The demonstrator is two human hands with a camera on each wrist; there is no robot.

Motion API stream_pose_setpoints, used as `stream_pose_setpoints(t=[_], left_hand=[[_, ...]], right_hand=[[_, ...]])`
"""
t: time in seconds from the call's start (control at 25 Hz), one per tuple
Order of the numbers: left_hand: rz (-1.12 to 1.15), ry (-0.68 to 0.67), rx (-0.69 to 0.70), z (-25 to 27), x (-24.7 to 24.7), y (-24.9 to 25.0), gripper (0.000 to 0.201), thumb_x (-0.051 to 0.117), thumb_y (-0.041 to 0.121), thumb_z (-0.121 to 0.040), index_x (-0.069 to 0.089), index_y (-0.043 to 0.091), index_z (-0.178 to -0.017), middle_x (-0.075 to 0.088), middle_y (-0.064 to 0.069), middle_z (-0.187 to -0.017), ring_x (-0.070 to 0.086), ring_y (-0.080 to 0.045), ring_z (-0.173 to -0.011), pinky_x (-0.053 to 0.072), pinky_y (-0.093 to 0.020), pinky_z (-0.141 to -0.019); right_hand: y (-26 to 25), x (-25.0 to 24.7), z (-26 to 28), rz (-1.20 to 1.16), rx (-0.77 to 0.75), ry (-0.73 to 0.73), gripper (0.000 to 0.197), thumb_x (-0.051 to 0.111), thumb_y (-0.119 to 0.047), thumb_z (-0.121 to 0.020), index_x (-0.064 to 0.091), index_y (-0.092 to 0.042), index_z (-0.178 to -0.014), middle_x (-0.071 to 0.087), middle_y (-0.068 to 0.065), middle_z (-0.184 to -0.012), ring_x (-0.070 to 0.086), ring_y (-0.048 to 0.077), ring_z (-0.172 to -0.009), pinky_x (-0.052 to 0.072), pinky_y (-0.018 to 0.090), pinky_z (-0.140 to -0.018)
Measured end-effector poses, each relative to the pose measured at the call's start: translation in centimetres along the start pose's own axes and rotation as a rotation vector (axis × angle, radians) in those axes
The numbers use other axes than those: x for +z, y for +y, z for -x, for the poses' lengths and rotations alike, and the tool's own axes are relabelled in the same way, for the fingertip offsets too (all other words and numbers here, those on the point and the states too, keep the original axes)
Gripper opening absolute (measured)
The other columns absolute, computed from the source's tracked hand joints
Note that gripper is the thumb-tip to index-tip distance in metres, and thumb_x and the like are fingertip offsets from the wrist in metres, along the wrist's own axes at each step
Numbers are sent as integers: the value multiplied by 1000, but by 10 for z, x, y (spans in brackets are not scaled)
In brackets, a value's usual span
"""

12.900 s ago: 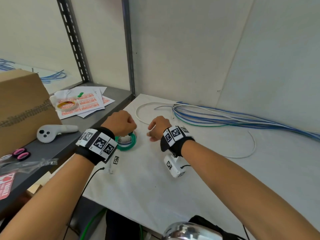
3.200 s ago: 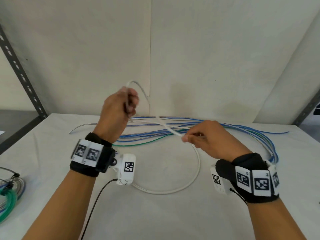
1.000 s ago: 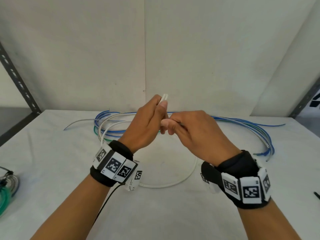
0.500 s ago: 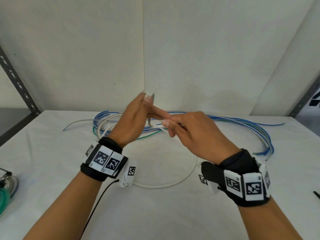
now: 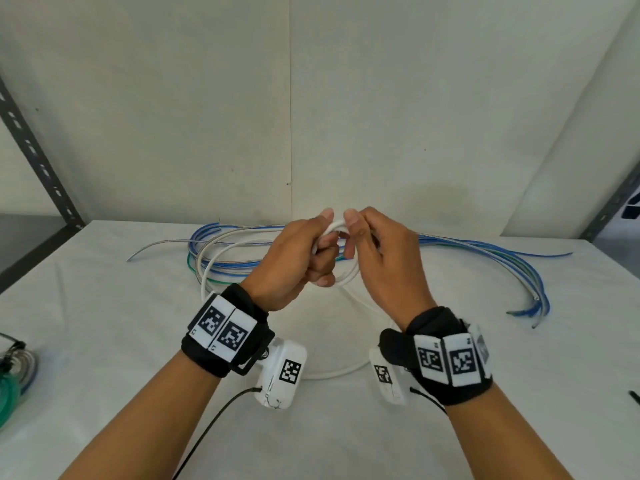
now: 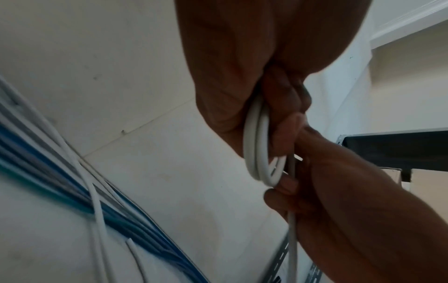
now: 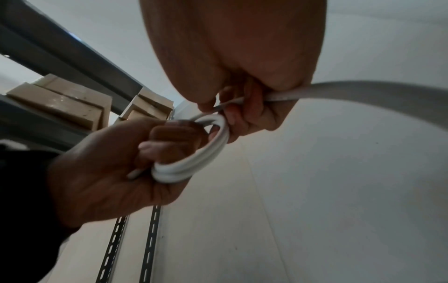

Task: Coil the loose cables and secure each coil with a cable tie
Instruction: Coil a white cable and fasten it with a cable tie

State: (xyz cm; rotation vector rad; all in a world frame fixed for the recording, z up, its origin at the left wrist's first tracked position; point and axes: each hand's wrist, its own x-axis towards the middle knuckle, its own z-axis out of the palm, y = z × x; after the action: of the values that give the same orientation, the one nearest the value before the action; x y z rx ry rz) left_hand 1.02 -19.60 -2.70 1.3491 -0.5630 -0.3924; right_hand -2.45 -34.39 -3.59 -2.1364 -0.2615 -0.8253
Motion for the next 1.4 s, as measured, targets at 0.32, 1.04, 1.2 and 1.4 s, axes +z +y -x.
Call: stream_pose_setpoints(t=[0.32,1.04,1.2,1.4], left_hand=[[168,102,73,-2,10,-4,60,23,49,-107,50,11,-70,21,7,-46,15,-8,-37,27,-22,-41],[600,131,86,-5,-29,26,55,27,47,-107,37,25,-58,6,7,-56,3,-11,-42,12,-20,-35],[736,246,240,-3,-64,36,58,26,46,-108,41,23,-57,8,8,-54,4,-12,-43,16,-19,-35],[858,289,406,5,-90,49,49,31,38,-108,44,19,-64,25,8,-47,17,-8,-37,24,-21,-39]], right_hand=[[-3,12,4,24,-10,87,39,39,-38,-107,59,-20,-78,59,-2,-65,52,15,-60,44,37,-59],[14,8,0,-158,34,144,31,53,-41,-101,67,-16,-91,55,4,-60,51,21,-58,41,31,-58],[23,11,-3,-148,43,42,13,64,-28,-98,64,-15,-93,61,6,-67,57,25,-62,51,39,-59],[36,1,-5,-99,71,68,10,71,-26,-93,63,-20,-95,62,-1,-66,61,24,-61,53,45,-60]])
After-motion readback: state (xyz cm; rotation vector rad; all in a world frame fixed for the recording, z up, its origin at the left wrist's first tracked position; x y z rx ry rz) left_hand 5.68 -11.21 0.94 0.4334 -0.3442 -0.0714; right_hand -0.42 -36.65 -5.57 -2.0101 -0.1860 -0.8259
